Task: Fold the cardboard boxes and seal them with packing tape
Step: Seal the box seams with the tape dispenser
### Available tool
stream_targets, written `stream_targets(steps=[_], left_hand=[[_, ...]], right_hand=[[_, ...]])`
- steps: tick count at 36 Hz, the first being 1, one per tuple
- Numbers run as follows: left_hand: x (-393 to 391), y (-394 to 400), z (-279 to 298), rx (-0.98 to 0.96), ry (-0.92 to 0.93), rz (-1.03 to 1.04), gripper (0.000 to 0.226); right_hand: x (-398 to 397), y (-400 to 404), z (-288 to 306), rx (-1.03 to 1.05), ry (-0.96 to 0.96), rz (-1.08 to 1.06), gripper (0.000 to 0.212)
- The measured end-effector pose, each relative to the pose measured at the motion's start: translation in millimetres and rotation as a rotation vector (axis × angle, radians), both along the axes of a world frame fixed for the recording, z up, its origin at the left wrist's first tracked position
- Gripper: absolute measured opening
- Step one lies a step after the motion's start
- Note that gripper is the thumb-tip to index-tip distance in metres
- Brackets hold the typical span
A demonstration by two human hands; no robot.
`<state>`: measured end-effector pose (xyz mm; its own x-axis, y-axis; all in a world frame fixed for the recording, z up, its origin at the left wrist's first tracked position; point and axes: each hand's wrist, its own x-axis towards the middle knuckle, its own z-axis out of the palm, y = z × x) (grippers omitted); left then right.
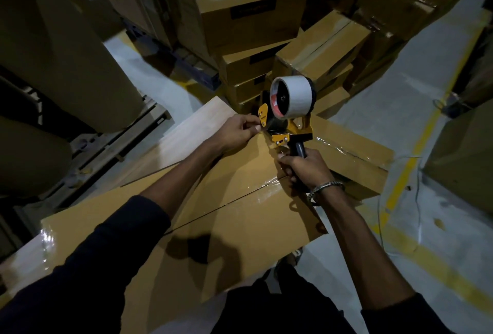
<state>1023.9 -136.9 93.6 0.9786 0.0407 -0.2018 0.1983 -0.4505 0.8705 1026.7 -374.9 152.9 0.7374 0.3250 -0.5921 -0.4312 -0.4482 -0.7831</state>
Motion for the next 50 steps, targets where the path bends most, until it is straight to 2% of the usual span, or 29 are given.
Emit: stream_targets(steps=[11, 17, 21, 28, 32, 38, 41, 45, 50], left_hand=[[-2, -7, -2, 0.103, -0.05, 0.101, 0.027], [-9, -10, 1, 0.099, -0.194, 0.119, 0.042], [-12, -10, -4, 0.209, -0.203, 0.061, 0.033], [-6, -18, -3, 0.403, -0.23, -0.033, 0.032], [-4, -18, -8, 0.488, -0.25, -0.047, 0.019], [-4, -18, -4, 0.483, -0.239, -0.035, 0.029], [-3, -23, -6, 0.539, -0.232, -0.109, 0.033], [-2, -26, -5, 0.615, -0.209, -0.156, 0.041], [-18, -40, -6, 0.748, -0.336, -0.248, 0.04]], right_hand=[[-13, -28, 7, -0.103, -0.062, 0.11, 0.012], [-25, -49, -1, -0.137, -0.018, 0.09, 0.024], [-21, -44, 1, -0.121, -0.01, 0.085, 0.018], [-19, -51, 1, -0.094, 0.049, 0.077, 0.017], [-25, -50, 6, -0.128, -0.028, 0.102, 0.016], [-43, -82, 14, -0.151, -0.067, 0.14, 0.014], [-55, -97, 10, -0.161, -0.044, 0.133, 0.015], [-58, -90, 4, -0.161, -0.123, 0.083, 0.014], [-55, -87, -1, -0.133, -0.112, 0.041, 0.015]])
